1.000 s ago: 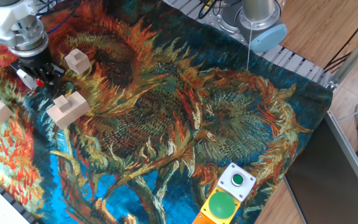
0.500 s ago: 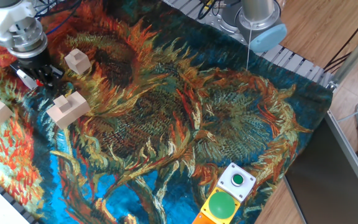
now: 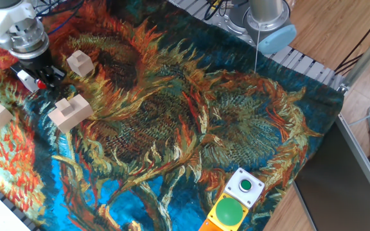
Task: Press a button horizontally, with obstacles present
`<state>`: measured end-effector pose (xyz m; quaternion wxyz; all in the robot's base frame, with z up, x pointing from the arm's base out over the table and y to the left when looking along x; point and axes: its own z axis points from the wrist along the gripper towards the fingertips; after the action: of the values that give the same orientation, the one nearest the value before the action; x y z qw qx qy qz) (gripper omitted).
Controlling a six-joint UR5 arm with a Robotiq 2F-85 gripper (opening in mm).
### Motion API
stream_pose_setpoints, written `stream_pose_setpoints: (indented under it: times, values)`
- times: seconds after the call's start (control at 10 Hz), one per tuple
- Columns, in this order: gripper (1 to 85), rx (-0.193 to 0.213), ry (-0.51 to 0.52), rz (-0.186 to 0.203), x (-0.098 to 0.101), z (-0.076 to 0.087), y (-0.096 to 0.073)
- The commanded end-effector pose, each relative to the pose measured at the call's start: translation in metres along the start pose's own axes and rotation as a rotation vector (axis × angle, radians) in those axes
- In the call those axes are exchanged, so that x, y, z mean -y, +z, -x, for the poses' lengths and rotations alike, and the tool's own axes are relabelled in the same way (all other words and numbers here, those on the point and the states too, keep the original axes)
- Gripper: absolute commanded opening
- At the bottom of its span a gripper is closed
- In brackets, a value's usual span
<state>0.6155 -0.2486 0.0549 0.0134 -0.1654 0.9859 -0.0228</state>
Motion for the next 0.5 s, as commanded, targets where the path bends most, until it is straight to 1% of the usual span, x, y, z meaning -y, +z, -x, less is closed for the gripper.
stream_pose_setpoints:
  times: [0.0,0.1,0.2,0.4]
  values:
    - [1.3,0.01,-0.048,-0.038,0.009,0.003,-0.004]
    - [1.3,0.004,-0.094,-0.087,0.021,0.002,-0.004]
    - [1.3,-0.01,-0.142,-0.142,0.036,0.0,-0.006]
    - [1.3,-0.023,-0.137,-0.126,0.031,-0.006,-0.009]
